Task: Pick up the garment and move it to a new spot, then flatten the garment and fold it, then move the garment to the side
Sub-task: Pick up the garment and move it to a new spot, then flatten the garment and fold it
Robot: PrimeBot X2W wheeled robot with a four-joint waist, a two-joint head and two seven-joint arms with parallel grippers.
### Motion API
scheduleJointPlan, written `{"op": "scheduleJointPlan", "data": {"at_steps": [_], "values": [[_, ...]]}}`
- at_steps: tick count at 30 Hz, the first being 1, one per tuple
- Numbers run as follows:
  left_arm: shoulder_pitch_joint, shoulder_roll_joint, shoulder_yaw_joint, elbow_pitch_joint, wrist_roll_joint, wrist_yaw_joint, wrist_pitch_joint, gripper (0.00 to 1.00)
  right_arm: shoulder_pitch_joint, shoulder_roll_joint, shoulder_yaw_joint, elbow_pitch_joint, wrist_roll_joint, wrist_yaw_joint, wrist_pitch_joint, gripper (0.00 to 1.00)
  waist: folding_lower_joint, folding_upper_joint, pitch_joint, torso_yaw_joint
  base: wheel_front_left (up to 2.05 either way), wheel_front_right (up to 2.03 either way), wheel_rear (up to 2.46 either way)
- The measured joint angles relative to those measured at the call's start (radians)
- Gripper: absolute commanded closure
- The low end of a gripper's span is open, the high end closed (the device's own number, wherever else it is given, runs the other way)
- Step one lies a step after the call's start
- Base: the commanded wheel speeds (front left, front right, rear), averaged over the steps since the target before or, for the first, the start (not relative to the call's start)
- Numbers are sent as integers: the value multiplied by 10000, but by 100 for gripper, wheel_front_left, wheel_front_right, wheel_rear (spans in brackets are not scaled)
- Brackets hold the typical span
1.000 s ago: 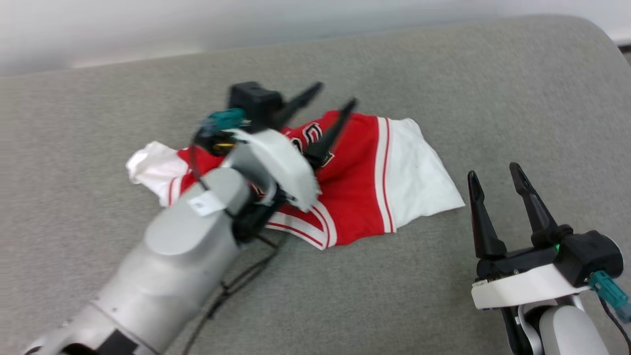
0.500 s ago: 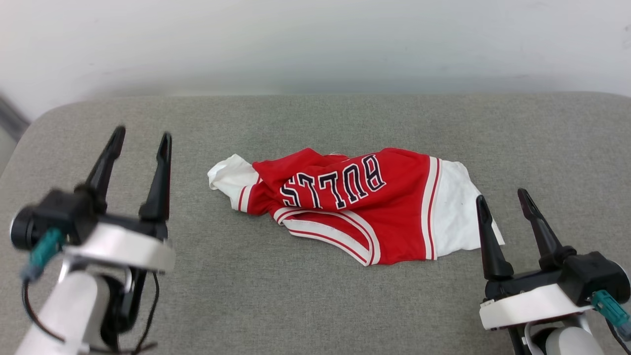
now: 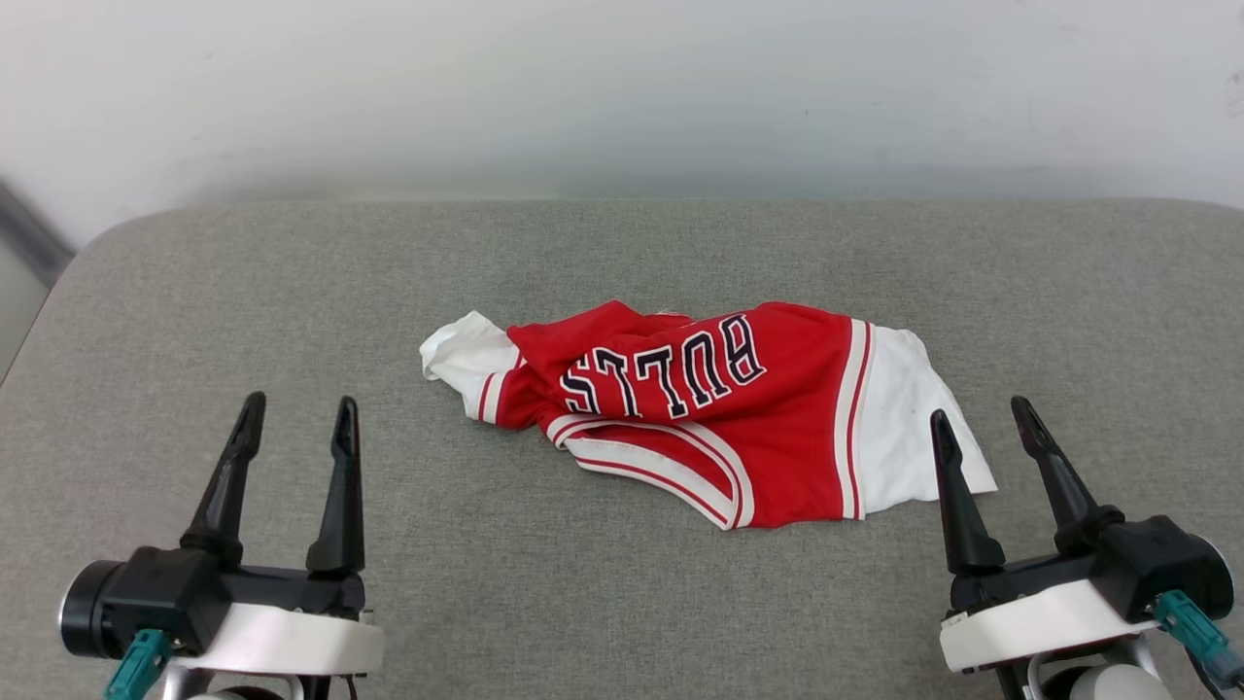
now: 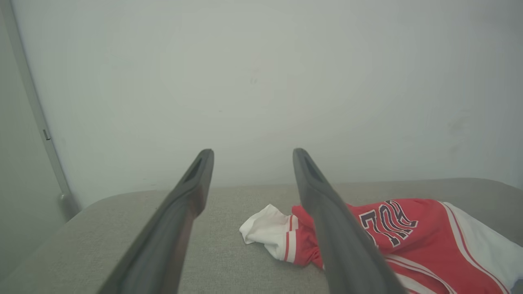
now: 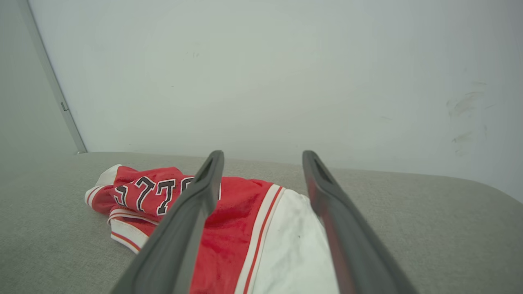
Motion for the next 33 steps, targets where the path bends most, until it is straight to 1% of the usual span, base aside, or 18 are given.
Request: {"op": "scheduleJointPlan", "data": {"at_steps": [2, 5, 8, 12, 16, 22, 25, 27, 29, 30, 33], "values": [[20, -151, 138, 2, 165, -230, 0, 0, 0, 0, 8, -2, -23, 0, 0, 0, 0, 0, 15, 1, 0, 0, 0], [4, -311, 336, 6, 357, -464, 0, 0, 1, 0, -4, -4, -61, 0, 0, 0, 0, 0, 49, 4, 0, 0, 0], [-22, -454, 508, -12, 504, -635, 0, 0, 6, 0, 63, 46, -332, 0, 0, 0, 0, 0, 140, 23, 0, 0, 0], [-98, -663, 556, -19, 598, -736, 0, 0, -6, -40, 267, 226, -474, 2, 75, 0, 1, 0, 292, 71, 0, 0, 0], [-240, -972, 702, -17, 639, -848, 0, 0, -538, -938, 784, -2, -247, 2, 1699, 0, 1, 0, 631, 229, 0, 0, 0], [-465, -1193, 732, 40, 715, -917, 0, 0, -1366, -2470, 1770, -598, 1354, 0, 5823, 0, 1, 0, 1094, 571, 0, 0, 0], [-662, -1269, 754, 67, 708, -945, 0, 0, -1831, -2836, 1875, -878, 2100, 2, 7881, 0, 1, 0, 1320, 747, 0, 0, 0], [-769, -1308, 704, 125, 709, -947, 0, 0, -2026, -3147, 1958, -917, 2322, 2, 9344, 0, 1, 0, 1463, 891, 0, 0, 0], [-869, -1346, 639, 157, 711, -957, 0, 0, -2174, -3212, 1910, -963, 2545, 2, 10506, 0, 1, 0, 1592, 1051, 0, 0, 0], [-908, -1367, 608, 180, 717, -957, 0, 0, -2294, -3208, 1904, -991, 2638, 2, 10985, 0, 1, 0, 1657, 1134, 0, 0, 0], [-1045, -1409, 451, 203, 721, -957, 0, 0, -2701, -3300, 1902, -1074, 2589, 2, 11831, 0, 1, 0, 1856, 1392, 0, 0, 0]]}}
